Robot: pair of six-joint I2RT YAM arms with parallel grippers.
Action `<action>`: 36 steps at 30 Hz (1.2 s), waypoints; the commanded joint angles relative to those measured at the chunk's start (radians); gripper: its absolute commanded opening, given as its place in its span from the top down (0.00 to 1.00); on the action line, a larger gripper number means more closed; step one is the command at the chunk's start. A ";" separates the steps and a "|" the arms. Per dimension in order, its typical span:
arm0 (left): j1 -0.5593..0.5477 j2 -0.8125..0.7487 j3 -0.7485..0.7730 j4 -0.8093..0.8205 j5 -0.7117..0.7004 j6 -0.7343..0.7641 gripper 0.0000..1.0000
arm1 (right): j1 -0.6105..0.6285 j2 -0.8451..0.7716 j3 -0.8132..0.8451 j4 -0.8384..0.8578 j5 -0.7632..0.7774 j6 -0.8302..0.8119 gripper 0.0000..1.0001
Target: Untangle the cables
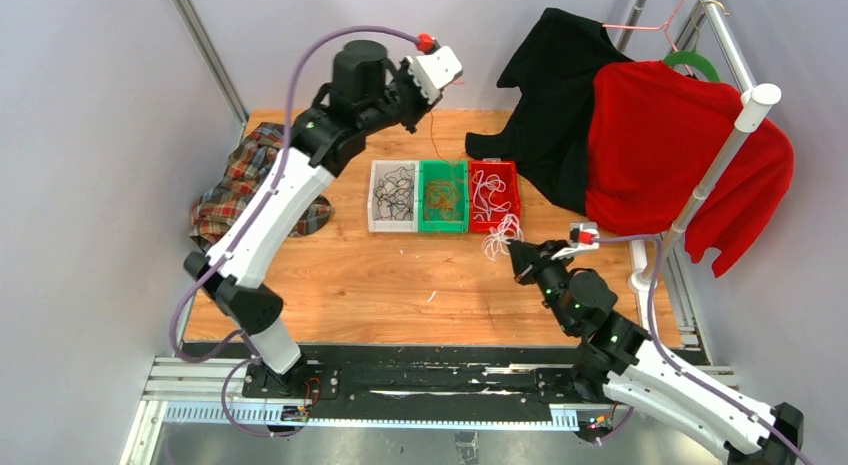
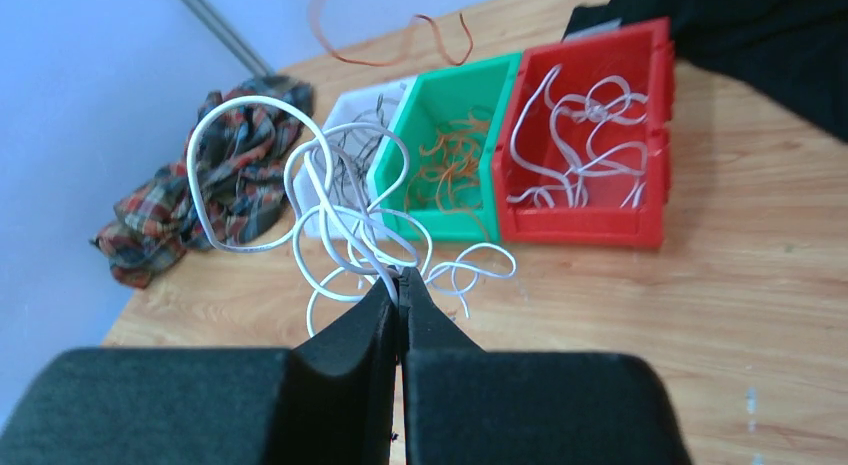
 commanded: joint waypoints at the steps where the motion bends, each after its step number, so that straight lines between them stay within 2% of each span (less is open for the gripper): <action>1: -0.006 0.064 0.013 0.013 -0.035 0.082 1.00 | -0.057 -0.058 0.096 -0.197 0.034 -0.038 0.99; 9: -0.002 0.203 -0.007 0.012 -0.063 0.129 1.00 | -0.105 -0.026 0.213 -0.255 0.027 -0.095 0.99; 17: 0.000 0.233 -0.159 0.059 -0.054 0.127 1.00 | -0.132 0.069 0.338 -0.284 0.035 -0.152 0.99; 21: 0.000 0.233 -0.236 0.075 -0.048 0.136 1.00 | -0.177 0.116 0.385 -0.307 -0.024 -0.138 0.99; 28: 0.000 0.285 -0.333 0.139 -0.104 0.171 0.98 | -0.312 0.202 0.476 -0.362 -0.259 -0.047 0.99; 29: 0.001 0.305 -0.319 0.127 -0.103 0.164 0.90 | -0.331 0.207 0.487 -0.370 -0.287 -0.032 0.99; 30: 0.001 0.330 -0.296 0.100 -0.097 0.150 0.77 | -0.347 0.210 0.497 -0.376 -0.307 -0.019 0.99; 31: 0.001 0.354 -0.256 0.038 -0.075 0.130 0.53 | -0.361 0.213 0.505 -0.382 -0.324 -0.007 0.99; 32: 0.004 0.375 -0.210 -0.020 -0.041 0.101 0.34 | -0.373 0.217 0.512 -0.384 -0.344 0.000 0.99; 34: 0.008 0.389 -0.152 -0.112 0.047 0.068 0.16 | -0.403 0.230 0.528 -0.388 -0.388 0.013 0.99; 36: 0.015 0.344 -0.168 -0.141 0.151 0.059 0.10 | -0.427 0.251 0.546 -0.398 -0.438 0.019 0.99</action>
